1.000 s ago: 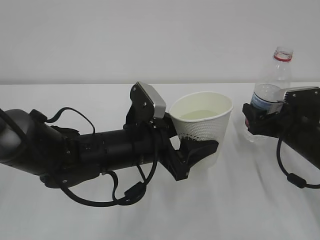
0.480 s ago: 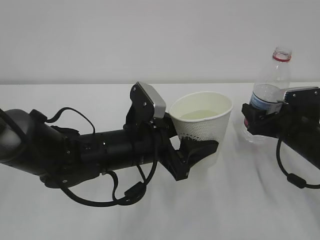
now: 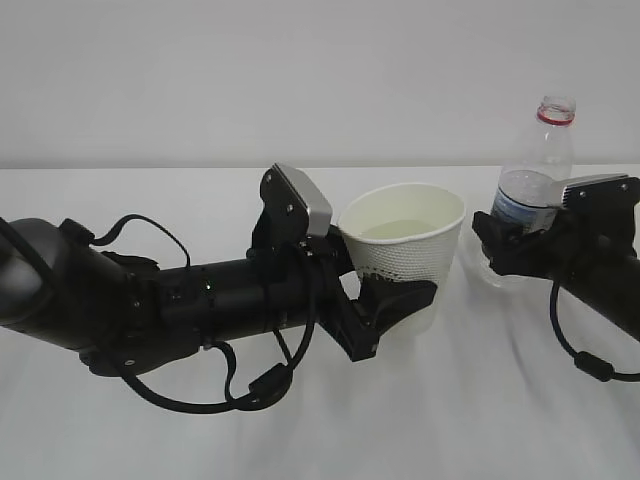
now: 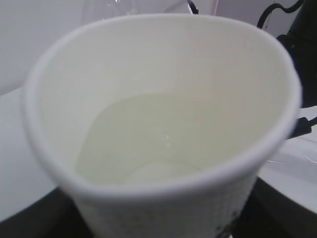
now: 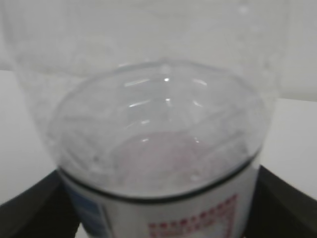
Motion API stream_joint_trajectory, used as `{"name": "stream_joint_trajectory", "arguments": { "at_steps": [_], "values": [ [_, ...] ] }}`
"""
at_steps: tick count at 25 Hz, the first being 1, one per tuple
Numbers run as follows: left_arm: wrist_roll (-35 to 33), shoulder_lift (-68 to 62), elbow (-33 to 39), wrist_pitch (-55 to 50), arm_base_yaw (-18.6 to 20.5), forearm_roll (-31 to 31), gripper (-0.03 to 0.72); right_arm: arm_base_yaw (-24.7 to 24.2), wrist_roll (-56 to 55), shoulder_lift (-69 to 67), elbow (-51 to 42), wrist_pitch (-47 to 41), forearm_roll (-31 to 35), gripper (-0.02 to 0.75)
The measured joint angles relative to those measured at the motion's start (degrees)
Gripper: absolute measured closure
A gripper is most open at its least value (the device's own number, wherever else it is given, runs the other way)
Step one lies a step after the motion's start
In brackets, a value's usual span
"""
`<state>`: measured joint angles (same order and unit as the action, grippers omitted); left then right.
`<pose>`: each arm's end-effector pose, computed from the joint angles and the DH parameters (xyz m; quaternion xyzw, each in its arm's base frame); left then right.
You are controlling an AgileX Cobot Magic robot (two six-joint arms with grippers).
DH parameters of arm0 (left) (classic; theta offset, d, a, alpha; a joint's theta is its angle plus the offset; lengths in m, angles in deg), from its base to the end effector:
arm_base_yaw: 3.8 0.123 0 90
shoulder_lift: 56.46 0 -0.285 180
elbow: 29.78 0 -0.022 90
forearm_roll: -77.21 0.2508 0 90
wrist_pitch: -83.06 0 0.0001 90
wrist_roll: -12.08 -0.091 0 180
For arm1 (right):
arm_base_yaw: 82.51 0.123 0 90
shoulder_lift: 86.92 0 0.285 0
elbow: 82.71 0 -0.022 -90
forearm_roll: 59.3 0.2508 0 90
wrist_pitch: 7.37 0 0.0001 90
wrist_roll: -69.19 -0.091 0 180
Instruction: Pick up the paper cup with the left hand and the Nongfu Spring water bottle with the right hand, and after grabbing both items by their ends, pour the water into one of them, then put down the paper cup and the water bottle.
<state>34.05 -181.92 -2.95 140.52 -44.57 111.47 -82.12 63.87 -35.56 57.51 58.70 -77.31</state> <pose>0.2599 -0.2810 0.1294 0.3958 0.6477 -0.4012 0.5128 0.3346 0.0280 0.0840 -0.1059 0.7747 0.1024 0.6149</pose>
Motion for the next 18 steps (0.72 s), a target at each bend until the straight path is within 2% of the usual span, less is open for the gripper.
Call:
{"name": "stream_joint_trajectory", "arguments": {
  "at_steps": [9, 18],
  "values": [
    [0.0, 0.0, 0.0, 0.0, 0.0, 0.0, 0.169, 0.0, 0.0, 0.0, -0.3, 0.0, -1.3, 0.075],
    [-0.1, 0.0, 0.0, 0.0, 0.0, 0.0, 0.169, 0.0, 0.0, 3.1, -5.3, 0.0, -1.3, 0.075]
  ]
}}
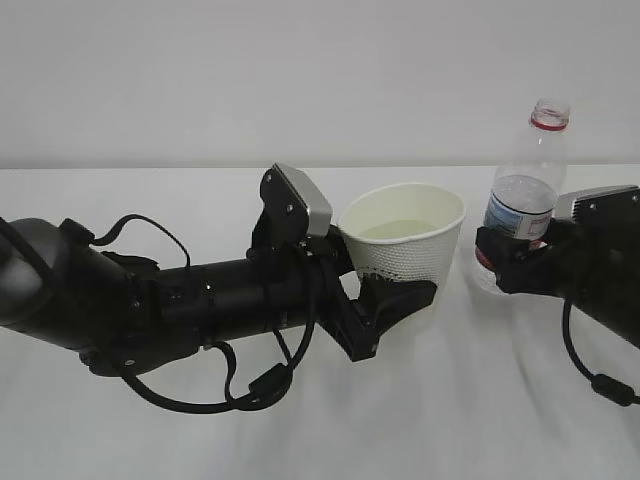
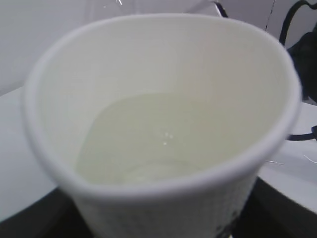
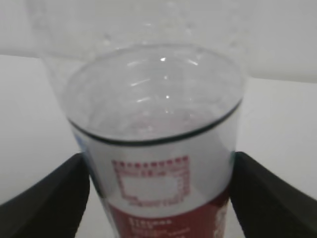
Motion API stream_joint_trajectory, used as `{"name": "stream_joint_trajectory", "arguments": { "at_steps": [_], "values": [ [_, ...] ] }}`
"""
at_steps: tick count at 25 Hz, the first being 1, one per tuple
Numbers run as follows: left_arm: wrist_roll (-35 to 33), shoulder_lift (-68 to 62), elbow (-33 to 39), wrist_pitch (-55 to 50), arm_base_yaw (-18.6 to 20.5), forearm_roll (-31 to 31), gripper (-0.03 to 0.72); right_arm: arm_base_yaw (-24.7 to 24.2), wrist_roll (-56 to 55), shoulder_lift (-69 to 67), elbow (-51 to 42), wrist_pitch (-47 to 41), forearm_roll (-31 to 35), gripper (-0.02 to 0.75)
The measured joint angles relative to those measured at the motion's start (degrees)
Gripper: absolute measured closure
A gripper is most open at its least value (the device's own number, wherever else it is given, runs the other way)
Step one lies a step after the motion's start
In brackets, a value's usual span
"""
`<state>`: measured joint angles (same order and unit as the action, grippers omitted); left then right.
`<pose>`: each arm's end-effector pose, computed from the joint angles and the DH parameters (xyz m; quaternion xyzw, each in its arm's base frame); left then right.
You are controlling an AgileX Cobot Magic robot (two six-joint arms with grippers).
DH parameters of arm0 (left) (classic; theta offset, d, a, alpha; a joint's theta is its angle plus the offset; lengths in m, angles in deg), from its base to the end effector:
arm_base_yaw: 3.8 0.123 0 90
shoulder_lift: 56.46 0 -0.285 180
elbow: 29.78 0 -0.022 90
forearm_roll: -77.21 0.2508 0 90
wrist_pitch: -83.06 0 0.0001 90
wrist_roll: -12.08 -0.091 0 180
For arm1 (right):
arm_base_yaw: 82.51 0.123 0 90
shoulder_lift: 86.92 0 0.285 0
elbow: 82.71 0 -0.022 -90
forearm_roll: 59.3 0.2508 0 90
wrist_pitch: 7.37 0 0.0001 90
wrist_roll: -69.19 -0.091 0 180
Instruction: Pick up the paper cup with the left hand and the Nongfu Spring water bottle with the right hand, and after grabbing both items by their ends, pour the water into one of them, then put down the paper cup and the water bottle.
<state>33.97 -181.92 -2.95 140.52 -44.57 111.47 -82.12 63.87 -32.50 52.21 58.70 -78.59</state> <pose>0.2599 -0.2810 0.1294 0.3962 0.6474 -0.4008 0.5131 0.3115 0.0296 0.0871 -0.1137 0.7856 0.1095 0.5982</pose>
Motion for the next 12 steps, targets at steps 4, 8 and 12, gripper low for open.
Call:
{"name": "stream_joint_trajectory", "arguments": {
  "at_steps": [4, 8, 12],
  "values": [
    [0.0, 0.0, 0.0, 0.0, 0.0, 0.0, 0.169, 0.0, 0.0, 1.0, -3.0, 0.0, 0.2, 0.075],
    [0.0, 0.0, 0.0, 0.0, 0.0, 0.0, 0.169, 0.0, 0.0, 3.2, -6.7, 0.0, 0.6, 0.075],
    [0.0, 0.0, 0.0, 0.0, 0.0, 0.0, 0.169, 0.0, 0.0, 7.6, -10.0, 0.0, 1.7, 0.075]
  ]
}}
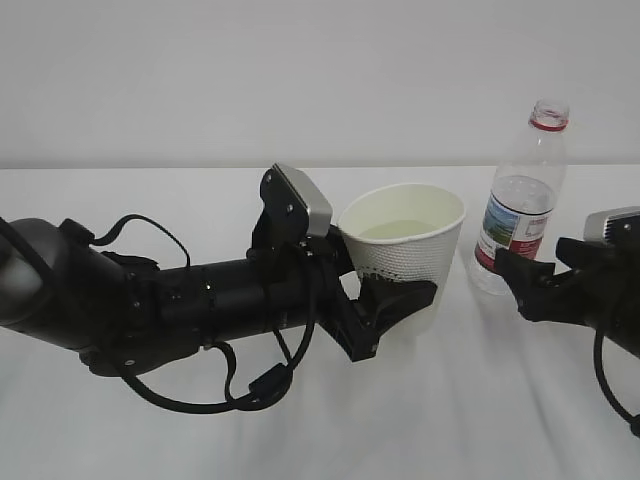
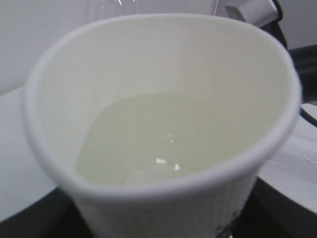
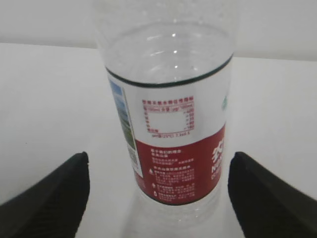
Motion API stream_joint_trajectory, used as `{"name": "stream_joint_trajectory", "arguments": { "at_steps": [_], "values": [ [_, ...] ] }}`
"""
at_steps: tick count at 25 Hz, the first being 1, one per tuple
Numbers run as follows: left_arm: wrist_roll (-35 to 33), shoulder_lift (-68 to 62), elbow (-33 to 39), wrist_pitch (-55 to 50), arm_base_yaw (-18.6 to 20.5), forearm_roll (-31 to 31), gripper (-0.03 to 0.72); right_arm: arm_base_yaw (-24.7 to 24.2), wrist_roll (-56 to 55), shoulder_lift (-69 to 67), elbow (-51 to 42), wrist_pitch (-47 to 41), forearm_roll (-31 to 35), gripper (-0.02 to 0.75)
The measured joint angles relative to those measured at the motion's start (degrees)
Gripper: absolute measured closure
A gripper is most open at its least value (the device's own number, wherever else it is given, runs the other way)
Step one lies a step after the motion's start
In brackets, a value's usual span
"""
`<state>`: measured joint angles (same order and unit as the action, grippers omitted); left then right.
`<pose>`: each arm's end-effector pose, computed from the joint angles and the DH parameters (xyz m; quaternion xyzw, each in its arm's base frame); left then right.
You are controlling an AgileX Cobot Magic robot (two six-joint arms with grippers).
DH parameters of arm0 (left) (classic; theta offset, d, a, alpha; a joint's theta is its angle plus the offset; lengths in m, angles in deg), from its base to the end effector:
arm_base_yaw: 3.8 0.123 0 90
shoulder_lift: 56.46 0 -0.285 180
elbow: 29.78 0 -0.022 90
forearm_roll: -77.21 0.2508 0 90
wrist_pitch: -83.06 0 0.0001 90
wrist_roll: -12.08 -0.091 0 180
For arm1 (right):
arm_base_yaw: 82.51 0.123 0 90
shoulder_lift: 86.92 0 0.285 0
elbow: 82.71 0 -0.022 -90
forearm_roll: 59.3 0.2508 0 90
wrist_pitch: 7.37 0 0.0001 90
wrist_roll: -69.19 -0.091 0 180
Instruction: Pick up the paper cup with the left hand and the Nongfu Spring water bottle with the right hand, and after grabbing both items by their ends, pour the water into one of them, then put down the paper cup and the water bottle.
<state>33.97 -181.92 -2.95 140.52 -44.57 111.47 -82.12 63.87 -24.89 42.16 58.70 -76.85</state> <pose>0.2599 -0.2810 0.1294 0.3962 0.6474 -0.4008 0.5131 0.2686 0.0269 0.1012 -0.0984 0.7996 0.1045 0.5832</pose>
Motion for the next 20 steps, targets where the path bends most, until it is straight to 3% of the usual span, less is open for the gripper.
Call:
{"name": "stream_joint_trajectory", "arguments": {
  "at_steps": [5, 13, 20],
  "values": [
    [0.0, 0.0, 0.0, 0.0, 0.0, 0.0, 0.169, 0.0, 0.0, 5.9, -3.8, 0.0, 0.4, 0.085],
    [0.0, 0.0, 0.0, 0.0, 0.0, -0.1, 0.169, 0.0, -2.6, 12.0, -6.7, -0.1, 0.1, 0.182],
    [0.0, 0.0, 0.0, 0.0, 0.0, -0.6, 0.169, 0.0, -6.0, 14.6, -8.5, -0.1, -1.6, 0.186]
  ]
}}
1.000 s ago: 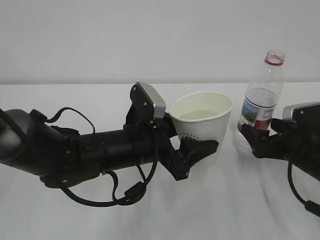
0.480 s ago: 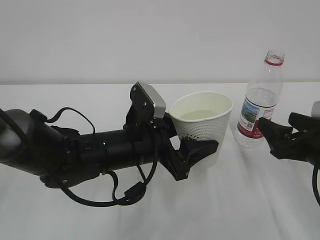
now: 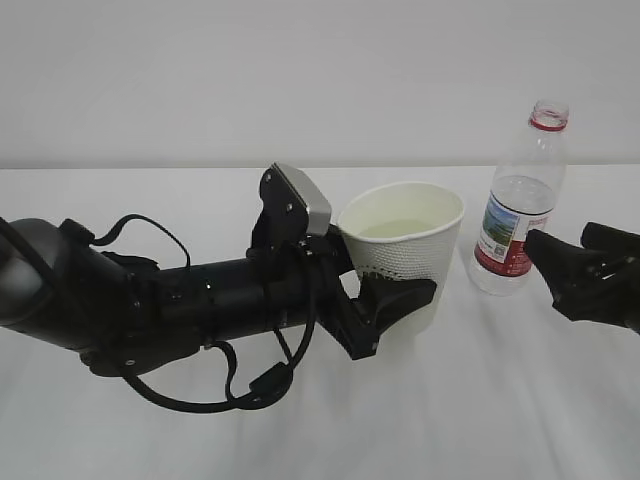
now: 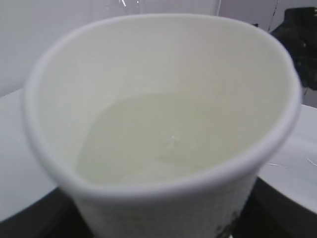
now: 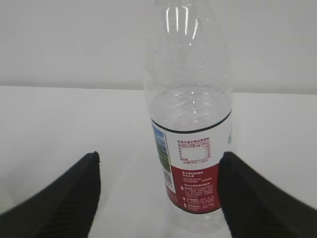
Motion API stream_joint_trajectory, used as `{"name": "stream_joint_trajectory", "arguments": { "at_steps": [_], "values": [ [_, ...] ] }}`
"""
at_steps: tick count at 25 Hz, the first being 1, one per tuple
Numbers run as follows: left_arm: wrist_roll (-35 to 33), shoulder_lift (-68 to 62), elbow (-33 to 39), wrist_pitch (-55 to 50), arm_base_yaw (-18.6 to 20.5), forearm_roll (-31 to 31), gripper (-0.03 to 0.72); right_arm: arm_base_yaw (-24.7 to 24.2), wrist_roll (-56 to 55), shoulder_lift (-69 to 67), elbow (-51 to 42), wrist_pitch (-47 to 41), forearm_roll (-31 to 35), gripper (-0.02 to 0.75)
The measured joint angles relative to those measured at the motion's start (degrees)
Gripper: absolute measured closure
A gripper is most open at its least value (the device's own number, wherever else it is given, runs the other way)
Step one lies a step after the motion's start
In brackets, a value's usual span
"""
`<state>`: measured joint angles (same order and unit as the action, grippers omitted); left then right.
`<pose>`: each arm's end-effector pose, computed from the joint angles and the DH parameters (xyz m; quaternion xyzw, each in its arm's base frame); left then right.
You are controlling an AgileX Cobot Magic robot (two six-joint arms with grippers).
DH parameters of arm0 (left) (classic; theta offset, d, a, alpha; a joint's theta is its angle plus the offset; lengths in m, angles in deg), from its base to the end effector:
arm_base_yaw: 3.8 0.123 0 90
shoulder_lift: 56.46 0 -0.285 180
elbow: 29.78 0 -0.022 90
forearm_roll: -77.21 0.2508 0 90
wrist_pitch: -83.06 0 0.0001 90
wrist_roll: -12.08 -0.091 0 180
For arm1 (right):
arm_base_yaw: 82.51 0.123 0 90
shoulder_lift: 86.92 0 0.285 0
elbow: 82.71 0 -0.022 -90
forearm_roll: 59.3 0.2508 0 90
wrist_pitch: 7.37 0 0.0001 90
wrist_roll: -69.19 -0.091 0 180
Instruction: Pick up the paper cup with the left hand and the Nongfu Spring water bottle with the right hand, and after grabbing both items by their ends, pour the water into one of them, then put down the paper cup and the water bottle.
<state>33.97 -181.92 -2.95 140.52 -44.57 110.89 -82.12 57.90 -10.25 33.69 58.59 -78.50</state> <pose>0.2606 -0.2808 0.1296 0.3918 0.6492 -0.4003 0.5146 0.2285 0.0289 0.1425 -0.0764 0.7714 0.1377 0.6166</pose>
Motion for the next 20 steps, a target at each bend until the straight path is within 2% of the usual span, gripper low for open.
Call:
{"name": "stream_joint_trajectory", "arguments": {
  "at_steps": [11, 14, 20],
  "values": [
    [-1.4, 0.0, 0.0, 0.5, 0.0, -8.9, 0.169, 0.0, -1.6, 0.6, -3.0, 0.0, -1.4, 0.188],
    [-4.0, 0.0, 0.0, 0.7, 0.0, -9.7, 0.169, 0.0, -1.6, 0.6, -3.2, -0.1, -1.4, 0.188],
    [-4.9, 0.0, 0.0, 1.1, 0.0, -10.2, 0.169, 0.0, -1.6, 0.8, -3.2, -0.1, 0.1, 0.188]
  ]
}}
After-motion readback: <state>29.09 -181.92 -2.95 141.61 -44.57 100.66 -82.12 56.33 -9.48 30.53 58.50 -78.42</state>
